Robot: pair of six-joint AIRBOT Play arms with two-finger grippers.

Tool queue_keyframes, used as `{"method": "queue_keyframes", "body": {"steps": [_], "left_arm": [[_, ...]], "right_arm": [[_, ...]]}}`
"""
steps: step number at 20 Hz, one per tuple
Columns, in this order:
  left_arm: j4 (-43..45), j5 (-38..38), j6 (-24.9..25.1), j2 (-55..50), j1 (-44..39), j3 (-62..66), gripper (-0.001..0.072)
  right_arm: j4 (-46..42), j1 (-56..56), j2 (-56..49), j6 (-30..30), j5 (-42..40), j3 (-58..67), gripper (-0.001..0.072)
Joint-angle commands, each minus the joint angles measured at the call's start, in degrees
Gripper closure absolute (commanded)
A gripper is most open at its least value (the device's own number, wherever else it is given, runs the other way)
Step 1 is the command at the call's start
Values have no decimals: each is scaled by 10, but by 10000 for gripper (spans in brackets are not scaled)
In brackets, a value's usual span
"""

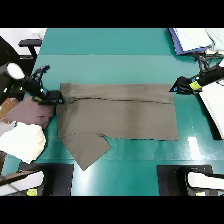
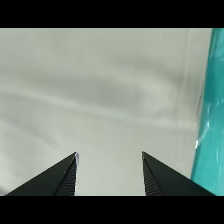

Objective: Fold the shirts.

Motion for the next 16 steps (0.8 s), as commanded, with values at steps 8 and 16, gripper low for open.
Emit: {"method": "queue_keyframes", "body": {"steps": [8,16], "left_arm": [[-47,8,-107,265,-1,-371,93],[-158,99,-70,265,-1,-439,94]], "right_arm": [[14,-2,184,-3,-63,-141,262],[14,-1,189,-3,-63,-141,263]]}}
